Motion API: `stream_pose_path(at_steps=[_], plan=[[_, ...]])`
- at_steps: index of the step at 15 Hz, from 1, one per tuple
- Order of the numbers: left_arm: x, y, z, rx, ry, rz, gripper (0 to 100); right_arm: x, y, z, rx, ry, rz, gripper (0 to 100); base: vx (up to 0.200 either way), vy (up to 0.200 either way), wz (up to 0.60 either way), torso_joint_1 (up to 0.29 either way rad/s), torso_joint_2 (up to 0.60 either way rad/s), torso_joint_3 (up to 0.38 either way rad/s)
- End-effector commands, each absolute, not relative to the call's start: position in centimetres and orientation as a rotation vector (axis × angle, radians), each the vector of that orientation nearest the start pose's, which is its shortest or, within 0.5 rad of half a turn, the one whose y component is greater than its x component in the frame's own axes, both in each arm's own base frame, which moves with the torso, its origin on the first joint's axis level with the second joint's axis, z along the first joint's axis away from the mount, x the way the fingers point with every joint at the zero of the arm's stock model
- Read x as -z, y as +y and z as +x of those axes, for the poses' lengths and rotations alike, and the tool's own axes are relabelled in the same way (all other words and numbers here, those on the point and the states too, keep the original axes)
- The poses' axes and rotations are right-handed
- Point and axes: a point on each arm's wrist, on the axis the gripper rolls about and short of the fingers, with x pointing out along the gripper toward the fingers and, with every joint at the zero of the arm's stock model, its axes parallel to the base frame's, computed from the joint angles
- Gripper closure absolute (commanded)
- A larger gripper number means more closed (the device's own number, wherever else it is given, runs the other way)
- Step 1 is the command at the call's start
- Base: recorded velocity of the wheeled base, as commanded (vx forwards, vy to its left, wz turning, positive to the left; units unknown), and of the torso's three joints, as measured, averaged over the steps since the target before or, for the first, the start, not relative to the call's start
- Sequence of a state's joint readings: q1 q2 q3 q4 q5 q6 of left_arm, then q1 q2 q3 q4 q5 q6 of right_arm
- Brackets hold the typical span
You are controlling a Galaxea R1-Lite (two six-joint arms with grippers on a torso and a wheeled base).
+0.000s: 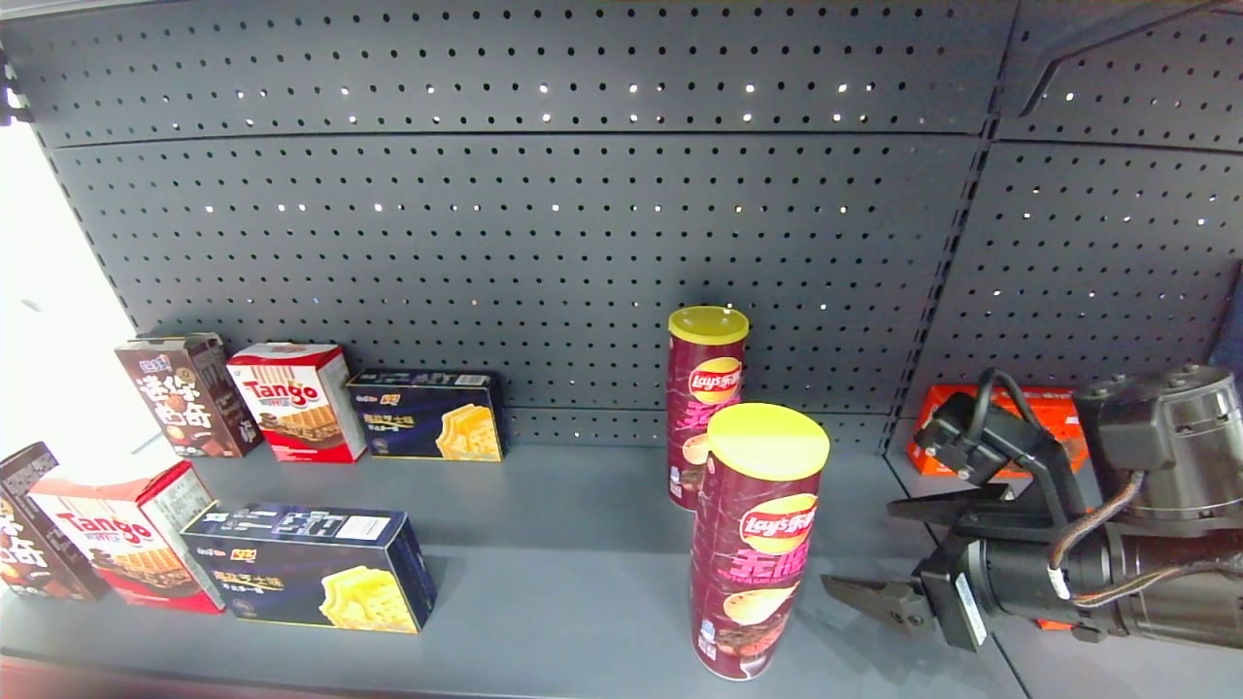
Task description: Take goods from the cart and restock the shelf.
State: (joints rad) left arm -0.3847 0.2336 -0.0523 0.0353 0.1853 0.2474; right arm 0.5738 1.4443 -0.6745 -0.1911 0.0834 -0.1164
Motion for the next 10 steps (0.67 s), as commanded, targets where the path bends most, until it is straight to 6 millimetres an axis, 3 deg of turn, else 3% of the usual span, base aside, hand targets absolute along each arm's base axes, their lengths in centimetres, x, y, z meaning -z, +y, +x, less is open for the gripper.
stream_pose_path(at_steps=[1,5,10], plan=[[-9.0,0.6,-0.4,0.223,0.187,0.307,0,-17.1,13.2,19.1,-0.694,0.548,-0.263,0,0.000,0.000,0.00,0.000,0.00,0.000],[-9.0,0.6,-0.4,0.223,0.187,0.307,0,-16.9,14.5,19.5,-0.726,0.555,-0.277,0,0.000,0.000,0.00,0.000,0.00,0.000],[-9.0,0.6,-0.4,0.217,0.190,0.272,0,-16.9,14.5,19.5,-0.723,0.556,-0.275,0,0.000,0.000,0.00,0.000,0.00,0.000]])
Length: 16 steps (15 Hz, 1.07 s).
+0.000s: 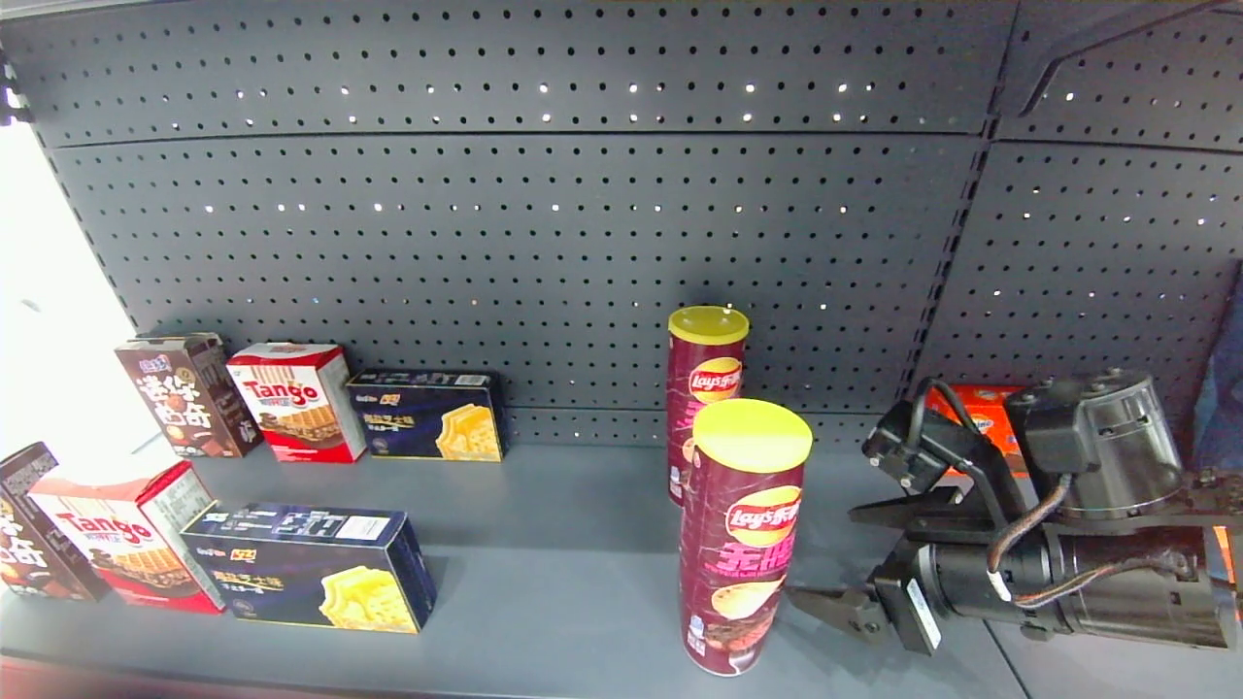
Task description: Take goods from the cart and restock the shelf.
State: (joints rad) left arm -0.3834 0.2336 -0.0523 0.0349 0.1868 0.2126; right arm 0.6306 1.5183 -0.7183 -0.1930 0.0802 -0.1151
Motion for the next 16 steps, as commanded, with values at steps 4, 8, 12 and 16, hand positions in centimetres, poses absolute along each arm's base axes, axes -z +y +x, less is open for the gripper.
stream_pose_path(at_steps=[4,8,12,16], plan=[[-9.0,0.6,-0.4,0.219,0.189,0.272,0,-16.9,14.4,19.8,-0.714,0.555,-0.272,0,0.000,0.000,0.00,0.000,0.00,0.000],[-9.0,0.6,-0.4,0.217,0.190,0.272,0,-16.8,14.8,19.5,-0.733,0.556,-0.279,0,0.000,0.000,0.00,0.000,0.00,0.000],[-9.0,0.6,-0.4,0.217,0.190,0.271,0,-16.7,15.2,18.9,-0.761,0.556,-0.288,0,0.000,0.000,0.00,0.000,0.00,0.000],[-9.0,0.6,-0.4,0.217,0.190,0.271,0,-16.7,15.3,18.7,-0.769,0.557,-0.291,0,0.000,0.000,0.00,0.000,0.00,0.000]])
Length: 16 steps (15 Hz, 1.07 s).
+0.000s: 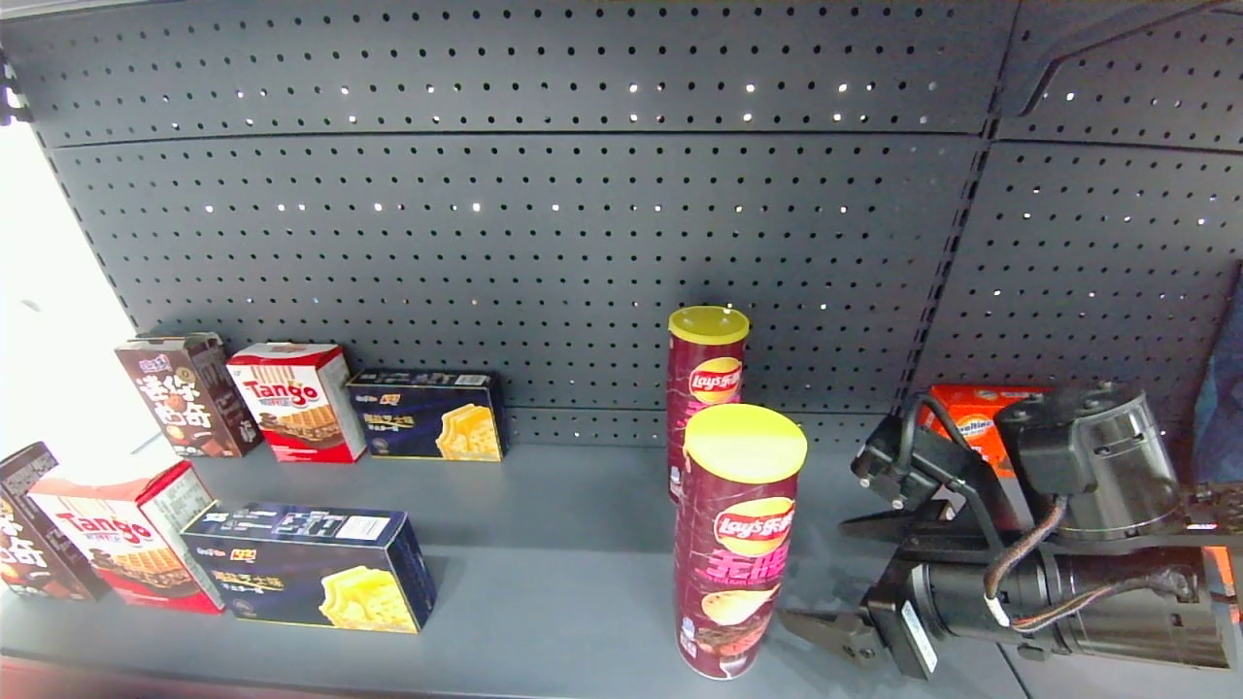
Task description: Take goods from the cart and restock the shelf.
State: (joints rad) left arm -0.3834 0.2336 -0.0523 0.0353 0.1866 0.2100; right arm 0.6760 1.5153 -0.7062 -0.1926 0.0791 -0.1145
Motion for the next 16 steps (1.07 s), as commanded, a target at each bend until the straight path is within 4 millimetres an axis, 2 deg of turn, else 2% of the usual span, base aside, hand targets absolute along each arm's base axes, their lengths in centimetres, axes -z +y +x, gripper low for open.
stream_pose_path(at_steps=[1,6,12,16], plan=[[-9.0,0.6,-0.4,0.219,0.190,0.270,0,-16.7,15.2,18.6,-0.768,0.558,-0.291,0,0.000,0.000,0.00,0.000,0.00,0.000],[-9.0,0.6,-0.4,0.219,0.190,0.271,0,-16.8,14.0,19.4,-0.690,0.555,-0.280,0,0.000,0.000,0.00,0.000,0.00,0.000],[-9.0,0.6,-0.4,0.219,0.190,0.271,0,-16.7,14.7,19.9,-0.699,0.560,-0.285,0,0.000,0.000,0.00,0.000,0.00,0.000],[-9.0,0.6,-0.4,0.219,0.191,0.271,0,-16.5,14.9,19.5,-0.717,0.566,-0.292,0,0.000,0.000,0.00,0.000,0.00,0.000]])
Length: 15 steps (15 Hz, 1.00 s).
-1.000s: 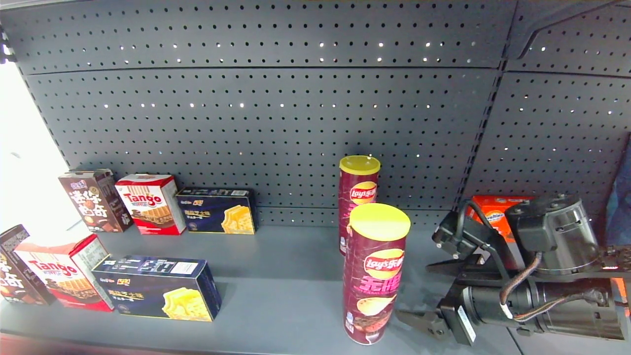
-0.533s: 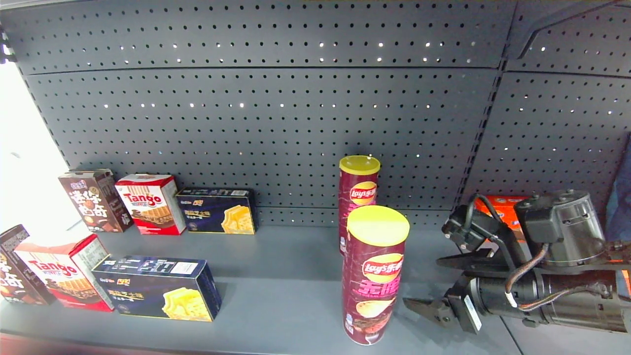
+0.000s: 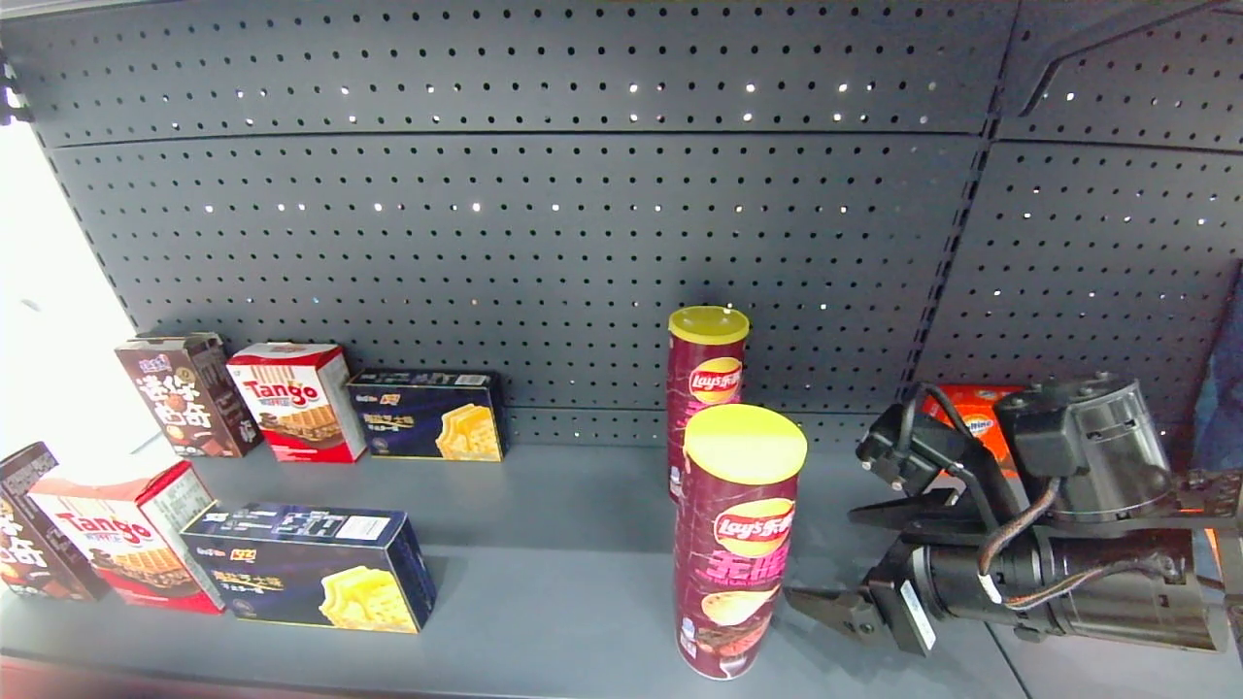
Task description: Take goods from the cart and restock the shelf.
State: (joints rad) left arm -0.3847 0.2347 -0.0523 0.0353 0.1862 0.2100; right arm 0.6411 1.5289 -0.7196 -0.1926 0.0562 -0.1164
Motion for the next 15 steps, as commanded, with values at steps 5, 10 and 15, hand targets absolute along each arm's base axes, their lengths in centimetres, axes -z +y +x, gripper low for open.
stream_pose_path(at_steps=[5,10,15], plan=[[-9.01,0.63,-0.43,0.217,0.195,0.247,0,-16.44,15.20,19.27,-0.732,0.567,-0.298,0,0.000,0.000,0.00,0.000,0.00,0.000],[-9.01,0.63,-0.43,0.218,0.195,0.246,0,-16.32,14.87,19.22,-0.721,0.573,-0.296,0,0.000,0.000,0.00,0.000,0.00,0.000],[-9.01,0.62,-0.42,0.220,0.196,0.246,0,-16.30,15.01,19.84,-0.712,0.576,-0.292,0,0.000,0.000,0.00,0.000,0.00,0.000]])
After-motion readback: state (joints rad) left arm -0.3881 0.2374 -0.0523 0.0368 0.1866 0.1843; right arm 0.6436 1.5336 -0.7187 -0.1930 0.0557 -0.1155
